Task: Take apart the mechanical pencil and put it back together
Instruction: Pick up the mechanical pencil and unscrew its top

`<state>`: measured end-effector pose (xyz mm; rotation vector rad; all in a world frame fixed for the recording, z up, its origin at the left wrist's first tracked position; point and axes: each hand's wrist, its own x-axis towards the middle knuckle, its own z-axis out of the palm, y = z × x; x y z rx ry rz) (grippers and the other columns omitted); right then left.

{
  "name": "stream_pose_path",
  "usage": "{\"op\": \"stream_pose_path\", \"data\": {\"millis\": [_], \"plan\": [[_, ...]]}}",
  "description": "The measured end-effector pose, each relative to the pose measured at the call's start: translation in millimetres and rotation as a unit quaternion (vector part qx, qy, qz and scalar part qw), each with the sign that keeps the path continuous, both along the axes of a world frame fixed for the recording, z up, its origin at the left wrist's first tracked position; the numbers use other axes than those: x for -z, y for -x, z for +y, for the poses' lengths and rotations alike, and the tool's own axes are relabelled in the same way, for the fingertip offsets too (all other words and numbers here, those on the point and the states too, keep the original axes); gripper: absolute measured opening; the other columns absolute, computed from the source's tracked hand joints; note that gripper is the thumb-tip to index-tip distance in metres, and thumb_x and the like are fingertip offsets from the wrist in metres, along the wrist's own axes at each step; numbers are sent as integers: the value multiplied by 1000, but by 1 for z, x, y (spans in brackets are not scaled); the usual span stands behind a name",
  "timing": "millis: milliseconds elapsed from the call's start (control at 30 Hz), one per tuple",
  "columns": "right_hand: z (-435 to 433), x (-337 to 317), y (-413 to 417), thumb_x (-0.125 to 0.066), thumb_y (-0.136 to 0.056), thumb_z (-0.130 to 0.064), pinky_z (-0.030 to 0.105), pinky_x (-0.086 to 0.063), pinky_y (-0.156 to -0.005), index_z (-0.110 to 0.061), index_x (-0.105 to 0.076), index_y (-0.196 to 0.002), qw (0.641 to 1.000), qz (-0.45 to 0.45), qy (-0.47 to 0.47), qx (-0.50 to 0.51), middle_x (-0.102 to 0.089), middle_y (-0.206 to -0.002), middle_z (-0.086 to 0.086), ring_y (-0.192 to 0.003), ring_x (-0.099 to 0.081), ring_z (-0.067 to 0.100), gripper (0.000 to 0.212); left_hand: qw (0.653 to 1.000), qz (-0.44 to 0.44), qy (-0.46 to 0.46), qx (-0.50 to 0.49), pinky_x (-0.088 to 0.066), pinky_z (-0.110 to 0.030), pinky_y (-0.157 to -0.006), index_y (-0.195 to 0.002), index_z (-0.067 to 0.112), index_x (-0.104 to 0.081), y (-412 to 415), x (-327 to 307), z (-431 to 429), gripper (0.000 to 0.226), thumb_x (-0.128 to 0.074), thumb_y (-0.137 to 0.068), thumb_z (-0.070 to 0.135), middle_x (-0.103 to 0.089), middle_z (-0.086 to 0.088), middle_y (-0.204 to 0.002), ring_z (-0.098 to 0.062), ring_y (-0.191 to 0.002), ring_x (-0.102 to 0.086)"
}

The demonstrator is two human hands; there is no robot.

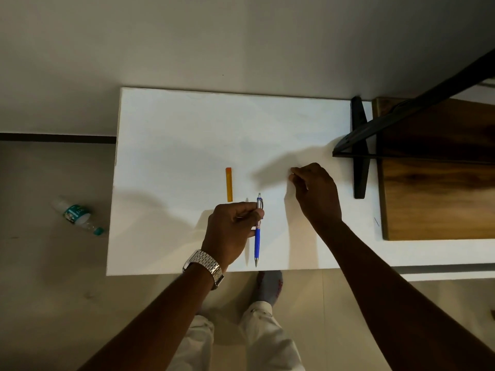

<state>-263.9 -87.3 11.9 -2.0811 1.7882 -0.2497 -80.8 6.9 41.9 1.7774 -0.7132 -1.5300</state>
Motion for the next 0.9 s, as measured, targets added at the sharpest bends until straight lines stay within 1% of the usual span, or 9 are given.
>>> {"op": "stream_pose_path", "data": {"millis": [267,400,467,567,633,700,767,833,900], "plan": [[-2,2,2,-64,-101,-14,39,-51,-96,-5,-73,-125,1000,-2,-20,-1,-69,-117,17,-109,-65,35,27,1000,-8,2,5,-59,-16,-66,-107,7,-77,1,-1,-3,18,-70,-92,15,-78,-3,-92,-14,-85,-75],[0,-6,2,-67,-100,-17,41,-57,-94,-8,-69,-128,995,-79,-34,51,-68,-120,14,-106,-68,28,30,1000,-3,2,-2,-62,-21,-72,-108,6,-76,2,-3,-4,19,-69,-92,15,-78,-6,-95,-18,-88,-75],[4,-14,1,-70,-99,-20,34,-58,-87,-12,-68,-129,986,-131,-21,102,-70,-120,8,-100,-68,19,31,1000,5,0,-8,-63,-26,-76,-109,6,-76,2,-3,-4,20,-68,-93,14,-78,-8,-96,-20,-88,-76],[19,-30,-7,-72,-97,-17,16,-52,-74,-18,-77,-111,970,-210,-14,123,-74,-105,-3,-82,-66,0,15,1000,2,0,-5,-62,-24,-75,-109,7,-76,4,-3,-4,20,-69,-93,15,-78,-7,-96,-22,-89,-75],[30,-37,-16,-73,-95,-14,11,-50,-71,-19,-80,-100,960,-251,-75,99,-76,-96,-8,-78,-65,-6,10,1000,-18,4,7,-60,-19,-72,-109,8,-77,5,-3,-4,20,-69,-92,17,-78,-5,-97,-21,-89,-75],[37,-42,-25,-72,-96,-13,22,-55,-75,-18,-82,-96,942,-279,-161,94,-77,-91,-10,-79,-68,0,11,999,-42,10,23,-60,-20,-73,-107,9,-77,7,-3,-3,19,-68,-93,19,-78,-6,-98,-21,-89,-74],[37,-45,-31,-70,-97,-13,31,-57,-76,-13,-83,-98,919,-302,-222,122,-79,-91,-4,-81,-71,12,13,997,-67,16,46,-61,-28,-80,-105,8,-77,8,-4,-3,19,-67,-94,20,-78,-8,-99,-23,-90,-74],[34,-45,-33,-68,-97,-12,26,-56,-67,-9,-82,-100,904,-316,-252,141,-79,-91,3,-80,-71,17,15,995,-79,15,56,-61,-32,-83,-106,7,-77,8,-4,-3,20,-67,-94,20,-78,-8,-100,-24,-91,-74],[31,-45,-33,-67,-97,-12,21,-53,-59,-9,-82,-98,897,-318,-269,148,-78,-89,3,-76,-70,14,15,995,-84,18,56,-60,-27,-81,-105,8,-77,8,-4,-2,19,-67,-93,20,-78,-7,-99,-22,-90,-74]]}}
